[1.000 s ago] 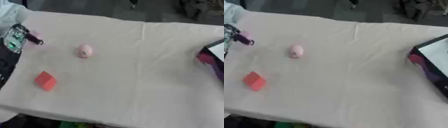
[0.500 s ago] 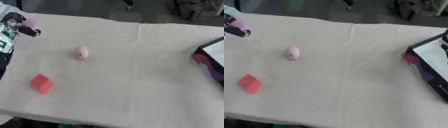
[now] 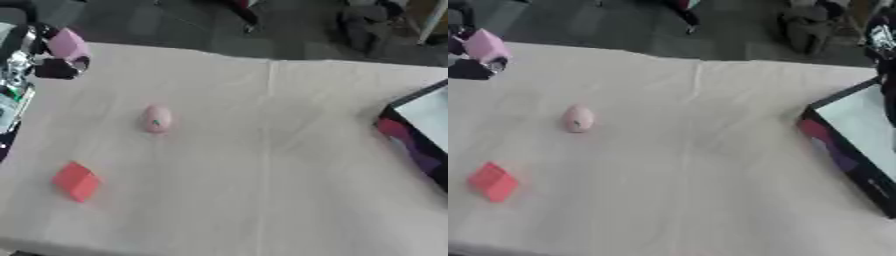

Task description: Pick up the objects with one hand, pass them to the other hand, and then place them into the box on the other side of the table.

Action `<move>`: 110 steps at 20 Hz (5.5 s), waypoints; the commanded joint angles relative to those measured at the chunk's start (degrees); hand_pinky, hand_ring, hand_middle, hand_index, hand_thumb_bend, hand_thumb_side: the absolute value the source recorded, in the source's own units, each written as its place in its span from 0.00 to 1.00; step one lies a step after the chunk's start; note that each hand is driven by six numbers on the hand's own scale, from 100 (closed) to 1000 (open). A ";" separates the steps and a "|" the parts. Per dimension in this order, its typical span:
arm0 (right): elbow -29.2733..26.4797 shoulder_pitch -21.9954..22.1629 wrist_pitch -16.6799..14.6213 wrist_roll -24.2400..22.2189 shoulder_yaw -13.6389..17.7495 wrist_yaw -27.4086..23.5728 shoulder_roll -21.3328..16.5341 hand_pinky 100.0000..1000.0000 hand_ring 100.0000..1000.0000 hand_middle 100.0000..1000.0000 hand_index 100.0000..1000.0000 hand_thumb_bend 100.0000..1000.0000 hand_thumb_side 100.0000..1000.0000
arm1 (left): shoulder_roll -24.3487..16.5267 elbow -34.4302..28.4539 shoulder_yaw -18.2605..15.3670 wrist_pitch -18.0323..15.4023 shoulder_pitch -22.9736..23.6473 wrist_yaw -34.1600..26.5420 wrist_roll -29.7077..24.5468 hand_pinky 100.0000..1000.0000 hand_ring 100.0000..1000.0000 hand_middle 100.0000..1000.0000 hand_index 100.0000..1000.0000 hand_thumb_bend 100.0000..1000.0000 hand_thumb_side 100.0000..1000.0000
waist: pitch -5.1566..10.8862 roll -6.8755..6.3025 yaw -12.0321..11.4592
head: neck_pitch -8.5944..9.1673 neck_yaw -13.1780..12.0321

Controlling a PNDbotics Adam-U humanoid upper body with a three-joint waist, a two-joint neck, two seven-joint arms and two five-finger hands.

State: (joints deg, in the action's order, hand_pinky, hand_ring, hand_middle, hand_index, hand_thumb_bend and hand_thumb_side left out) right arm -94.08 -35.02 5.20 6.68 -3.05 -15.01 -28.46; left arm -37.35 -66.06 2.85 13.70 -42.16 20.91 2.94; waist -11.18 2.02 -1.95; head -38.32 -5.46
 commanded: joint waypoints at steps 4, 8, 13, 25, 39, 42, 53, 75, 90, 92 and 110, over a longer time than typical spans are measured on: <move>-3.19 -5.71 2.84 -3.63 -3.40 4.16 -1.70 1.00 0.98 0.96 0.95 0.00 0.44 | -0.12 -5.60 1.26 -2.76 1.65 -0.46 3.63 0.74 0.51 0.49 0.51 0.03 0.02 | 2.07 -0.01 0.16 | 0.23 1.84; -2.84 -9.71 4.67 -7.32 -6.56 7.84 -0.38 1.00 0.97 0.96 0.94 0.00 0.38 | 1.38 -7.67 2.08 -4.45 3.04 -0.30 4.27 0.74 0.51 0.49 0.51 0.03 0.02 | 2.44 0.04 0.37 | 0.01 2.60; -1.67 -12.93 5.70 -10.36 -10.02 11.71 2.49 1.00 0.97 0.95 0.94 0.00 0.35 | 3.99 -10.77 2.86 -6.38 4.75 1.89 5.81 0.74 0.50 0.48 0.51 0.02 0.02 | 2.53 0.07 0.44 | -1.26 3.37; 1.26 -15.86 5.96 -16.40 -15.71 21.49 9.02 1.00 0.97 0.95 0.94 0.00 0.28 | 11.10 -14.99 3.91 -8.98 7.52 6.70 8.72 0.73 0.48 0.47 0.51 0.00 0.02 | 2.81 0.33 0.35 | -2.99 3.68; 5.18 -20.30 5.81 -23.77 -19.58 29.76 15.78 1.00 0.96 0.95 0.95 0.00 0.19 | 14.31 -16.46 5.49 -12.78 8.61 10.89 10.09 0.72 0.48 0.46 0.51 0.00 0.02 | 2.32 0.17 2.08 | -2.99 4.59; 6.52 -20.93 5.46 -24.57 -19.82 30.89 17.32 1.00 0.96 0.95 0.95 0.00 0.16 | 15.18 -17.03 5.85 -13.25 8.49 11.26 9.74 0.72 0.48 0.46 0.50 0.00 0.02 | 2.35 -0.04 2.08 | -3.88 4.74; 7.23 -22.03 3.74 -29.40 -20.57 29.87 19.56 0.99 0.96 0.93 0.92 0.00 0.00 | 17.71 -16.35 6.56 -15.30 7.78 12.03 8.10 0.72 0.48 0.45 0.50 0.00 0.03 | 2.92 0.43 1.11 | -5.76 5.96; 9.89 -22.40 0.08 -34.03 -22.23 33.05 21.48 0.98 0.94 0.90 0.90 0.13 0.00 | 19.82 -17.85 7.92 -18.12 7.42 8.80 5.05 0.71 0.47 0.45 0.50 0.00 0.03 | 2.54 0.33 -0.16 | -5.80 5.56; 9.58 -21.42 -1.75 -31.21 -22.49 37.20 20.09 0.97 0.90 0.84 0.86 0.11 0.00 | 20.88 -20.70 8.92 -18.17 7.66 7.54 4.23 0.71 0.47 0.44 0.50 0.00 0.03 | 2.16 0.30 -0.41 | -5.80 5.78; 9.76 -21.35 -1.63 -30.89 -22.54 37.00 20.24 0.97 0.90 0.84 0.86 0.11 0.00 | 21.11 -20.68 9.00 -18.11 7.70 7.54 4.02 0.71 0.47 0.44 0.50 0.00 0.03 | 2.10 0.30 -0.44 | -5.80 5.83; 11.44 -21.24 -2.19 -30.38 -22.79 38.16 20.80 0.98 0.92 0.85 0.88 0.11 0.00 | 22.44 -21.40 9.48 -18.42 7.13 7.78 3.95 0.70 0.46 0.44 0.50 0.00 0.03 | 1.81 0.20 -0.70 | -5.80 6.44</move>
State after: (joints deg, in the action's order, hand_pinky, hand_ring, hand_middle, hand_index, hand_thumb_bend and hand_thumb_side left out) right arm -82.29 -55.43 3.16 -23.61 -26.16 22.76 -7.71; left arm -14.68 -86.23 12.30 -4.56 -33.77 28.58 6.74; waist -10.12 2.55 -2.56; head -43.74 0.99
